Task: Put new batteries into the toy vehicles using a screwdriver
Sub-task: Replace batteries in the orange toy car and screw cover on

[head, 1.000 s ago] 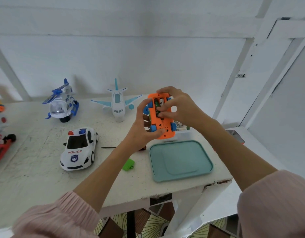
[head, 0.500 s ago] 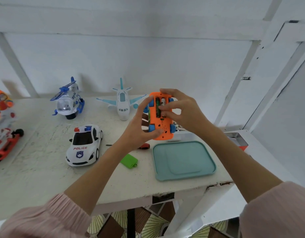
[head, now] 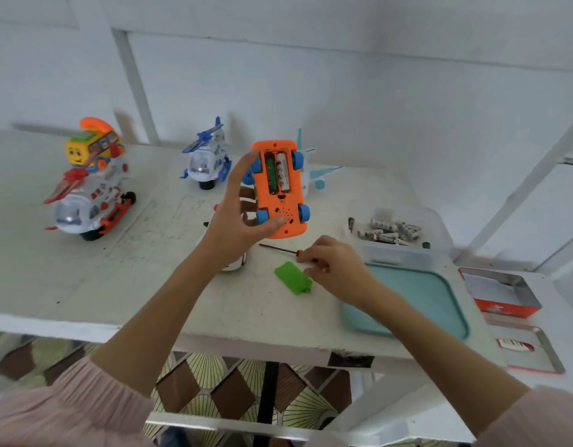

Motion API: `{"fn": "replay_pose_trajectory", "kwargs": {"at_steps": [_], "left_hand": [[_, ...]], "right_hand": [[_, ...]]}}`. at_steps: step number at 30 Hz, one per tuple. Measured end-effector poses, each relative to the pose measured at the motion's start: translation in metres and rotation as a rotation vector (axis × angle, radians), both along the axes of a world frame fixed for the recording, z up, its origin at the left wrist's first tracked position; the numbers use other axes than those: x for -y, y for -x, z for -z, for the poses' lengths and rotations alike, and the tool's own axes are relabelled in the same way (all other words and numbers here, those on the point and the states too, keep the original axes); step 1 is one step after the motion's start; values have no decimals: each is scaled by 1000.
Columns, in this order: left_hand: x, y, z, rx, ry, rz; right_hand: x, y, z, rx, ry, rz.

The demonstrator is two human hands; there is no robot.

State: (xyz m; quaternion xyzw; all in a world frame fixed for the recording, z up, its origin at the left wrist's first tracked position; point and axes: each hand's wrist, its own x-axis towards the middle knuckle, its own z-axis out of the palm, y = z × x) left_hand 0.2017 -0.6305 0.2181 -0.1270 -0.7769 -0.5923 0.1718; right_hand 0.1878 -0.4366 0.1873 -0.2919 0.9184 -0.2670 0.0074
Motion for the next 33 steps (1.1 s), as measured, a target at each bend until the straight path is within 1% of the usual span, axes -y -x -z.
{"fn": "replay_pose_trajectory", "kwargs": {"at_steps": [3,7,15,20,23,27,30,33], "left_hand": [[8,-4,3,11,2,-36],[14,-9,5,21,12,-66],[16,-8,10,46,31,-82],[16,-5,12,52,32,-72],[16,-5,13,52,33,-67],[14,-7,14,60,-9,-44],[10,-8,17,60,-45,-39],[1,-11,22,77,-73,-12]], "right_hand": [[13,-1,7,92,-164,-12],[20,-5,8,123,-306,-14],[19,-1,7,271,-179,32],[17,0,6,311,-146,17],[18,2,4,363,-60,40],[8,7,-14,430,151,101],[-9,15,-33,387,299,176],[-24,23,-50,338,511,237]]}}
